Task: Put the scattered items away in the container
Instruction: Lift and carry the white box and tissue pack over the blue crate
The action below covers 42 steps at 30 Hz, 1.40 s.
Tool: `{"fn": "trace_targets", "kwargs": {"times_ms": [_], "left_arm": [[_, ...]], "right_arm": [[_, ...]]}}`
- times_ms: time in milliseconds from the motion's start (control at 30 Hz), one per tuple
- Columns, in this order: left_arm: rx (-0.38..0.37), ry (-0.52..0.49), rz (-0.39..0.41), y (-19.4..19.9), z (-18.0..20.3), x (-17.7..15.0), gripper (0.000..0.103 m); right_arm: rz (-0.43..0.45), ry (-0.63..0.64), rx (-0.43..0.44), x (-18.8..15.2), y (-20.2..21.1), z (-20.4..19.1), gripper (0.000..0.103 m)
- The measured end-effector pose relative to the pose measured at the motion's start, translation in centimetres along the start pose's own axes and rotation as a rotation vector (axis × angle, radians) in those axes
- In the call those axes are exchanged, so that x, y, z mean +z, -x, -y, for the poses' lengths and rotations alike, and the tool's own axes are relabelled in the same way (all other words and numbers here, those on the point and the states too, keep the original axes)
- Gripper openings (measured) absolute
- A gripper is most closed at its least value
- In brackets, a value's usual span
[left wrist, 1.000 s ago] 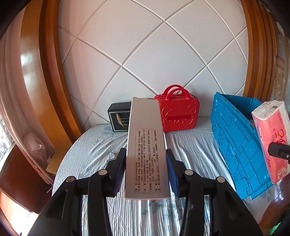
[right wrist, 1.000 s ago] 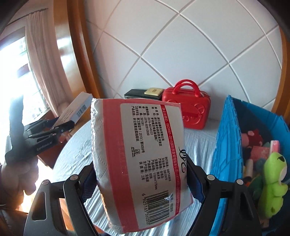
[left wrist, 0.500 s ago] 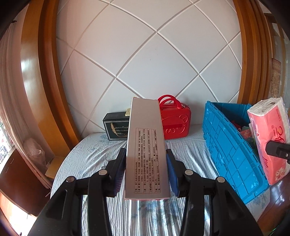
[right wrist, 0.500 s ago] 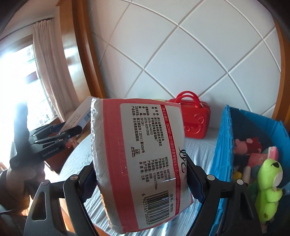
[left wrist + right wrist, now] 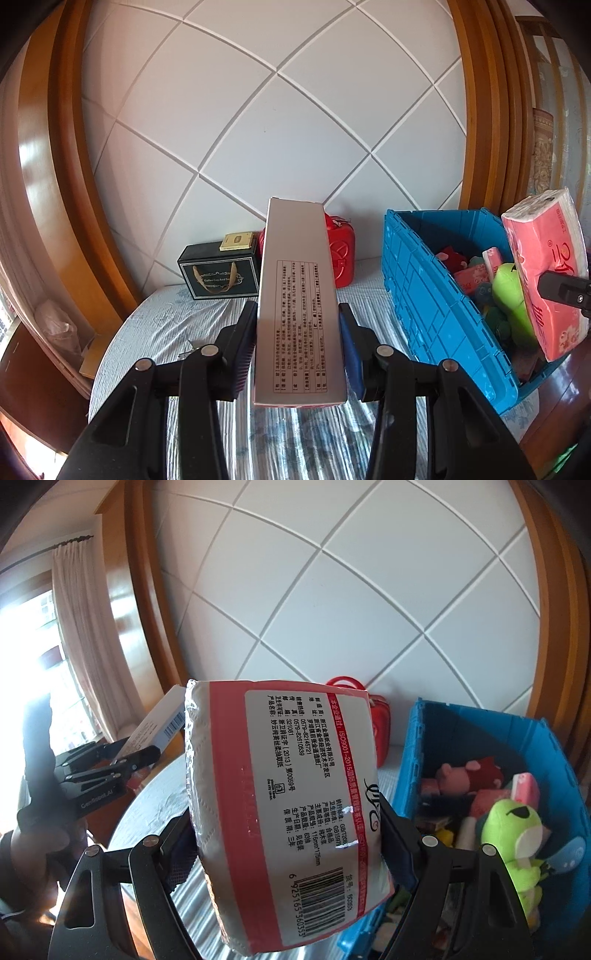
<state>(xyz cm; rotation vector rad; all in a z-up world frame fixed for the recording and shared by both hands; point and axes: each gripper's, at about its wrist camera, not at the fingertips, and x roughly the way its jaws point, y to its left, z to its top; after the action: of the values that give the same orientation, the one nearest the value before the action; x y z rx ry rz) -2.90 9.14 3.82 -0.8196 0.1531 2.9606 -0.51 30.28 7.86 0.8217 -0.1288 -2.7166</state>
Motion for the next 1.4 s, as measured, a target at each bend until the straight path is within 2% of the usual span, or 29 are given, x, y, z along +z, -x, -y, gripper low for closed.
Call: {"fn": "trace_targets", "kwargs": {"times_ms": [400,967,1400], "left_arm": [[-0.079,-0.050,0.020,-1.7,6.2,2.3,0.042],[-0.283,-0.169,0.042,-3.7,18.0,6.4,0.042],[-0.410,-0.271,0.022,-5.0,25.3,7.4,0.042]], "right_arm": [[0.031,-0.039,-0.086,0.3,2.9,6.6,0.084],[0.077,-0.129,-0.270,0.5,7.8,18.1,0.084],[0.088,-0.154,-0.340,2.9,7.9,25.3,0.084]]}}
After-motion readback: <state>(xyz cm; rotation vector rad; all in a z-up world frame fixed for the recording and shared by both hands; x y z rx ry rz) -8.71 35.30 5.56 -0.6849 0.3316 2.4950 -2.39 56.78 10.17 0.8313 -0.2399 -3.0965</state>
